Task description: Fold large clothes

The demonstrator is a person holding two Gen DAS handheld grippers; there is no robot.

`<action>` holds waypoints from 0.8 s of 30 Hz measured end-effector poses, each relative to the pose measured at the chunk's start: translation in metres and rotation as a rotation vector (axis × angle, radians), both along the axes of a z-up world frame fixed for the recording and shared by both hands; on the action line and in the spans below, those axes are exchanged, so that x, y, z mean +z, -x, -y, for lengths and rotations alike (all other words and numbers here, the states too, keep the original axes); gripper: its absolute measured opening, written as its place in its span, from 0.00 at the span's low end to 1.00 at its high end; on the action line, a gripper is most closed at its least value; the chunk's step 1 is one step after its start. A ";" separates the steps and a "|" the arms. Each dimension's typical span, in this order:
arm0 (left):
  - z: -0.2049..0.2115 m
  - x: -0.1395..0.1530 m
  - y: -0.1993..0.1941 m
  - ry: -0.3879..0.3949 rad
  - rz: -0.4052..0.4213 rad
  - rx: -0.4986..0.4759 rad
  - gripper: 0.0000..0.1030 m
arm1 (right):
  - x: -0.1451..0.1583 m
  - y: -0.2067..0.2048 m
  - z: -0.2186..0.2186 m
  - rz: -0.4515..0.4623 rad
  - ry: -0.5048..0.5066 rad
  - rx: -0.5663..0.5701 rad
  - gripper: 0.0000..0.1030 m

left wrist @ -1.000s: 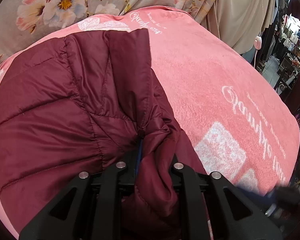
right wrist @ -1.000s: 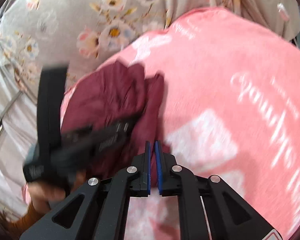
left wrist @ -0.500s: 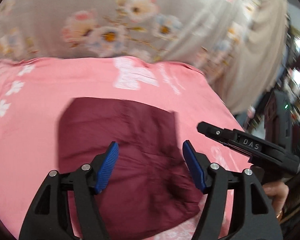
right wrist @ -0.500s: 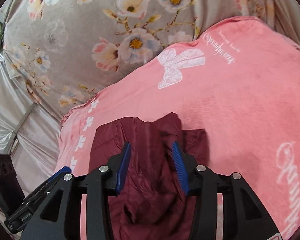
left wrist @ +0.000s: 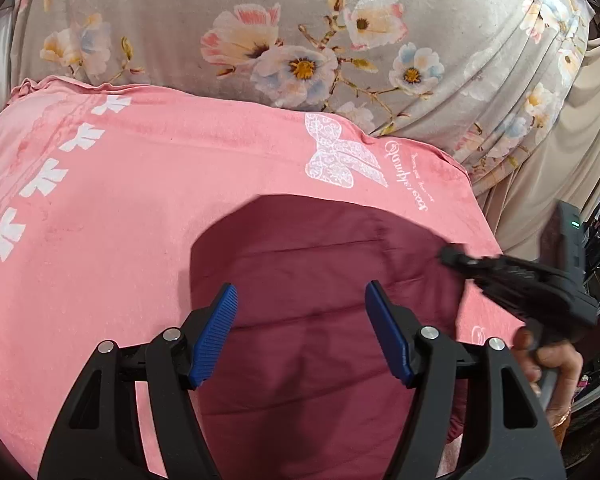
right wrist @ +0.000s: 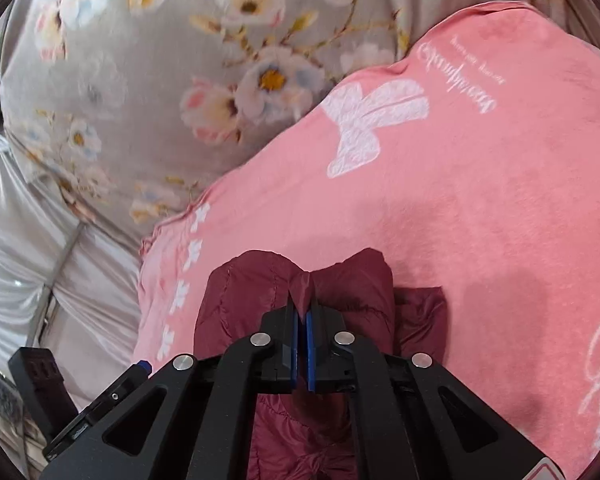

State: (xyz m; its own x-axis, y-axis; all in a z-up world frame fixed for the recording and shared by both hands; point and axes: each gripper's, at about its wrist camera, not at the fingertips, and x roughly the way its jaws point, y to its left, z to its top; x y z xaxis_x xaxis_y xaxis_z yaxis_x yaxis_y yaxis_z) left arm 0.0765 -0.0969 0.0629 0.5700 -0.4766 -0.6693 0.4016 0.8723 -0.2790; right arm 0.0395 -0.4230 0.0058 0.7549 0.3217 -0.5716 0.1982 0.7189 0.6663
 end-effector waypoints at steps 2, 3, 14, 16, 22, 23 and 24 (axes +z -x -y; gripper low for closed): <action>0.004 -0.002 -0.001 0.000 -0.003 -0.006 0.62 | -0.016 0.005 0.010 -0.044 0.010 -0.031 0.03; 0.006 -0.003 -0.002 -0.002 -0.005 -0.011 0.62 | -0.024 0.007 0.012 -0.067 0.014 -0.041 0.03; 0.057 -0.056 -0.012 -0.135 -0.049 -0.057 0.62 | -0.072 0.011 -0.001 -0.177 0.134 -0.076 0.02; 0.060 -0.063 -0.012 -0.161 -0.036 -0.056 0.62 | -0.080 0.010 -0.001 -0.183 0.130 -0.075 0.02; 0.070 -0.081 -0.010 -0.231 -0.003 -0.069 0.63 | -0.102 0.009 0.001 -0.184 0.080 -0.084 0.01; 0.072 -0.084 -0.009 -0.243 0.005 -0.071 0.63 | -0.103 0.010 0.001 -0.183 0.079 -0.087 0.01; 0.073 -0.086 -0.008 -0.251 0.012 -0.071 0.63 | -0.104 0.010 0.000 -0.184 0.084 -0.088 0.01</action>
